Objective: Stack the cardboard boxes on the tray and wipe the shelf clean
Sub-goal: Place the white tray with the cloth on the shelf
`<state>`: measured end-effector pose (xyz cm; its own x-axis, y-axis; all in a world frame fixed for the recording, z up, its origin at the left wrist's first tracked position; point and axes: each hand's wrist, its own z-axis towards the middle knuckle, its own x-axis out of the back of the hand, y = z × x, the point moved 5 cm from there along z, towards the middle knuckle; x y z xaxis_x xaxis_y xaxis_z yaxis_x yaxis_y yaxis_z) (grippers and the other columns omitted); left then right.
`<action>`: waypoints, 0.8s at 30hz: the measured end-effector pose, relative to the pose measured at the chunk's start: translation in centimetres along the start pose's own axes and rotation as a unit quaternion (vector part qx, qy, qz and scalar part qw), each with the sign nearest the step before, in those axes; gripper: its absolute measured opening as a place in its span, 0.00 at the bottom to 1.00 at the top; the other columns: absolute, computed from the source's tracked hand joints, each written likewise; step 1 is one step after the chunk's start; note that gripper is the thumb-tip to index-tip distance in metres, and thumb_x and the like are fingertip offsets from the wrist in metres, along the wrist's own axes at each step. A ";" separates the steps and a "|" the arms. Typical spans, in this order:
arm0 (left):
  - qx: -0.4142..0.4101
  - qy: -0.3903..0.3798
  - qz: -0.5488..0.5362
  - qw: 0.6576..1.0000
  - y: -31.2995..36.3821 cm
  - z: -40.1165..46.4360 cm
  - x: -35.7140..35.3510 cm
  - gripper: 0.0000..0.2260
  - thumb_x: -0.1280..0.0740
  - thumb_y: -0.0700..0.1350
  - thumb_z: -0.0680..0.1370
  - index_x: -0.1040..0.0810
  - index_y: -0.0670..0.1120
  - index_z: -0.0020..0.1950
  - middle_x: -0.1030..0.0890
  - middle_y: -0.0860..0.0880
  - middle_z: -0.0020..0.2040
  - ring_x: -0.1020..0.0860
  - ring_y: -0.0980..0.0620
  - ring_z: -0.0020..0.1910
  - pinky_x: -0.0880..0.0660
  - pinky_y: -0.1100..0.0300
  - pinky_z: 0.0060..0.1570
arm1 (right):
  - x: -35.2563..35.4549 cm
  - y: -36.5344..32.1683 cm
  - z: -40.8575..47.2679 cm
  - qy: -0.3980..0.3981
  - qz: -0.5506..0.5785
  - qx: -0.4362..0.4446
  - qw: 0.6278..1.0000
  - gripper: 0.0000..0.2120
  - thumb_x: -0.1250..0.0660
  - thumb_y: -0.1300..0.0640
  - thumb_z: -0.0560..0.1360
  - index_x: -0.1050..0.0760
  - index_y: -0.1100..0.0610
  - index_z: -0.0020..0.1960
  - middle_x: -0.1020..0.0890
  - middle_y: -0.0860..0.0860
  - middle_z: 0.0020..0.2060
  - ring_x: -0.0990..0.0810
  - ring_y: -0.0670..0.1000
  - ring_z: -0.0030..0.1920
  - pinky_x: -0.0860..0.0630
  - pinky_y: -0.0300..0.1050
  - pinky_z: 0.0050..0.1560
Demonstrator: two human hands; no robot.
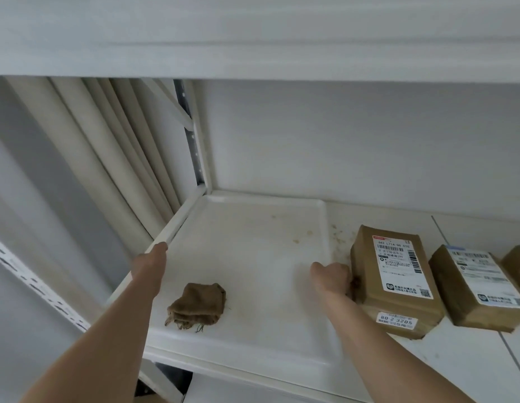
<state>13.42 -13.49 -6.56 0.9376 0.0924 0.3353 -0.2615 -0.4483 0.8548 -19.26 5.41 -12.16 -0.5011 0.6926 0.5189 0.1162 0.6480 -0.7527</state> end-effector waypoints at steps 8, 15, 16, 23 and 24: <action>-0.011 0.029 0.022 0.999 -0.5 1.0 -0.4 0.19 0.38 0.50 0.75 0.29 0.37 0.58 0.28 0.42 0.48 0.30 0.43 0.45 0.32 0.55 0.43 | -0.1 0.2 -0.2 -0.008 -0.025 0.003 1.000 0.20 0.39 0.51 0.66 0.25 0.65 0.50 0.23 0.62 0.53 0.22 0.61 0.50 0.24 0.47 0.48; -0.015 0.018 0.032 0.999 -0.4 0.8 -1.0 0.14 0.38 0.49 0.76 0.33 0.40 0.53 0.32 0.46 0.36 0.31 0.44 0.45 0.34 0.54 0.45 | 0.1 0.2 -0.7 -0.049 -0.027 -0.004 0.998 0.20 0.43 0.49 0.58 0.22 0.59 0.43 0.21 0.58 0.51 0.21 0.59 0.48 0.25 0.44 0.44; -0.016 0.018 0.032 0.999 -0.3 0.7 -1.1 0.14 0.38 0.49 0.76 0.33 0.40 0.53 0.32 0.47 0.36 0.31 0.44 0.45 0.34 0.54 0.45 | 0.1 0.3 -0.6 -0.054 -0.028 -0.005 0.998 0.21 0.43 0.49 0.58 0.22 0.59 0.43 0.21 0.58 0.50 0.21 0.59 0.47 0.25 0.43 0.42; -0.018 0.005 0.045 0.999 -0.1 1.4 -1.5 0.22 0.38 0.49 0.76 0.32 0.36 0.65 0.30 0.42 0.50 0.31 0.43 0.48 0.33 0.54 0.48 | 0.5 -0.3 -1.7 -0.069 -0.028 0.014 0.997 0.18 0.44 0.50 0.60 0.23 0.59 0.41 0.20 0.58 0.48 0.20 0.57 0.44 0.25 0.42 0.41; -0.013 0.002 0.044 0.999 0.1 1.2 -1.4 0.23 0.38 0.49 0.76 0.32 0.36 0.65 0.30 0.42 0.51 0.32 0.43 0.48 0.33 0.54 0.48 | 0.6 -0.4 -1.8 -0.071 -0.036 0.016 0.997 0.19 0.44 0.50 0.59 0.23 0.59 0.41 0.21 0.58 0.48 0.21 0.57 0.45 0.25 0.43 0.43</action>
<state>12.41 -14.76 -7.42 0.9098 0.0573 0.4111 -0.3487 -0.4317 0.8319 -18.03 6.18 -10.85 -0.6238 0.5908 0.5116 0.0497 0.6833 -0.7285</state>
